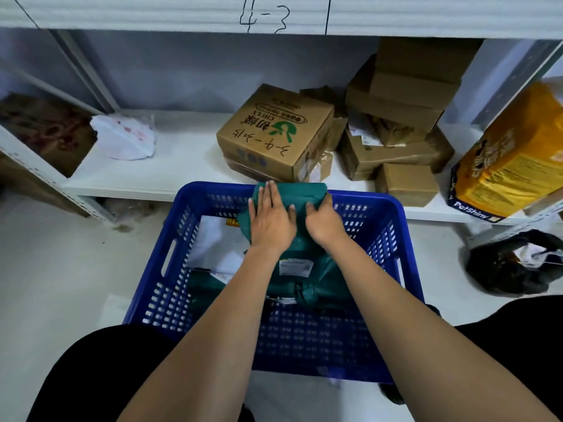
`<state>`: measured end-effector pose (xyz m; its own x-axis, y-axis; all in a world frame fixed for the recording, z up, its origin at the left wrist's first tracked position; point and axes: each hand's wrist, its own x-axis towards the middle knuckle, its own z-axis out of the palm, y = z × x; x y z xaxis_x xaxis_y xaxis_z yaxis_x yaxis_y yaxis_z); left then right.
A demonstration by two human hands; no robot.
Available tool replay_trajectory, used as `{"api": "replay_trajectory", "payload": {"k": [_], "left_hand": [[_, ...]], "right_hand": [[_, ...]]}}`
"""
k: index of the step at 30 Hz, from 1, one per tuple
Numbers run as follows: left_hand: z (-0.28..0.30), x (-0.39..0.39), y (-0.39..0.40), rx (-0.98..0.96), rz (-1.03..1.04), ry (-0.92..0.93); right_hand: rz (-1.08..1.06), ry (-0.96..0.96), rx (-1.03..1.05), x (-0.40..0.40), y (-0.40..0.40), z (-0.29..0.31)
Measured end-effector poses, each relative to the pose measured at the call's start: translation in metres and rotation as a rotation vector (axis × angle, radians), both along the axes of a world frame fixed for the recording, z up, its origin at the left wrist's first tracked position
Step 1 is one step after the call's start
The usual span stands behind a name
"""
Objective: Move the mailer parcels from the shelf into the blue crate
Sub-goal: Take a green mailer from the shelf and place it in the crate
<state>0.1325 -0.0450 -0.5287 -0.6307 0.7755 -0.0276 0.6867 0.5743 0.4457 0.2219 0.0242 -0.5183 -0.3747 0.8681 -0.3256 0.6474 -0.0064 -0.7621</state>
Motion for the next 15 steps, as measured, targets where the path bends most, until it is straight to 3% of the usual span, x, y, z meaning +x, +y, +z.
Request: {"api": "replay_trajectory", "payload": {"k": [5,10,15], "left_hand": [[0.006,-0.015,0.001,0.027,0.125,-0.149],[0.009,-0.030,0.005,0.069,0.187,-0.249],[-0.010,-0.045,0.004,0.101,0.334,-0.601]], "right_hand": [[-0.058,-0.018,-0.145,-0.011,0.001,-0.002],[-0.117,-0.122,-0.121,-0.024,0.010,0.005],[-0.049,-0.190,-0.125,-0.030,0.026,0.007]]}}
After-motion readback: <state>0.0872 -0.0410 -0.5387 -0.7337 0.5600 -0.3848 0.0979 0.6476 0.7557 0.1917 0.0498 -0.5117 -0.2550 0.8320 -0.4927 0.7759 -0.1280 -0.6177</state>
